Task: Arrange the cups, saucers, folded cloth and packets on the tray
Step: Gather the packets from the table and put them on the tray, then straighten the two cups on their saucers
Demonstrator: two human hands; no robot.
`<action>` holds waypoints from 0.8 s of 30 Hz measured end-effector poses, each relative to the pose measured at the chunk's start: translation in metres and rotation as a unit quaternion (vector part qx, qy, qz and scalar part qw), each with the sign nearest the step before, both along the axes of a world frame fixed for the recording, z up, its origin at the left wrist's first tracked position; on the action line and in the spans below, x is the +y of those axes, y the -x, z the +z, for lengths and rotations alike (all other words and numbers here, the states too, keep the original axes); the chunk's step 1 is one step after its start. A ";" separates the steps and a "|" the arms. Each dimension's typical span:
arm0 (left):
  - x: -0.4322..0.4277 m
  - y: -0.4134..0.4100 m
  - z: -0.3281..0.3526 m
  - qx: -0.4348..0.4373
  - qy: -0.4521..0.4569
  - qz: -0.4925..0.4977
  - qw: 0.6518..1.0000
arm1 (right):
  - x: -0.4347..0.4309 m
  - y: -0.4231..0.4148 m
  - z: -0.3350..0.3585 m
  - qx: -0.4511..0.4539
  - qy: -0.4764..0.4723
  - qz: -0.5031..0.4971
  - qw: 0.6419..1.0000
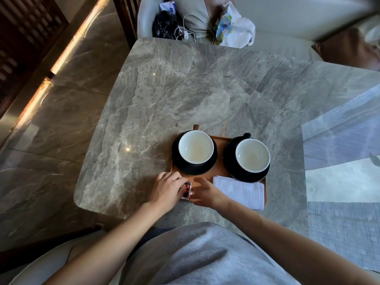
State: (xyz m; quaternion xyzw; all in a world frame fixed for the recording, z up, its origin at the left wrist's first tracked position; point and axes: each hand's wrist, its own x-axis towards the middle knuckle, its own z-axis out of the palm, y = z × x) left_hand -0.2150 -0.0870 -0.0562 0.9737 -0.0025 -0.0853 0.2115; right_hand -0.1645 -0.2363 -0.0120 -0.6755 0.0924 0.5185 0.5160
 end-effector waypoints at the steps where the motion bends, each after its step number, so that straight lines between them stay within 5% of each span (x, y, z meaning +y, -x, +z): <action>1: 0.000 0.001 -0.001 -0.002 -0.001 0.000 1.000 | -0.001 0.000 0.000 0.002 -0.001 -0.002 1.000; 8: 0.002 0.002 -0.005 -0.065 0.030 0.031 0.997 | -0.007 -0.006 -0.002 -0.054 -0.006 -0.107 0.993; 13: 0.001 -0.006 0.005 -0.142 0.204 0.148 0.957 | -0.012 -0.024 0.001 -0.133 -0.006 -0.184 0.974; 19: -0.009 -0.072 0.030 0.005 0.429 0.343 0.836 | -0.002 -0.061 -0.002 -0.184 0.018 -0.154 0.971; 24: -0.006 -0.085 0.025 0.111 0.434 0.338 0.828 | 0.004 -0.073 -0.007 -0.183 0.047 -0.119 0.975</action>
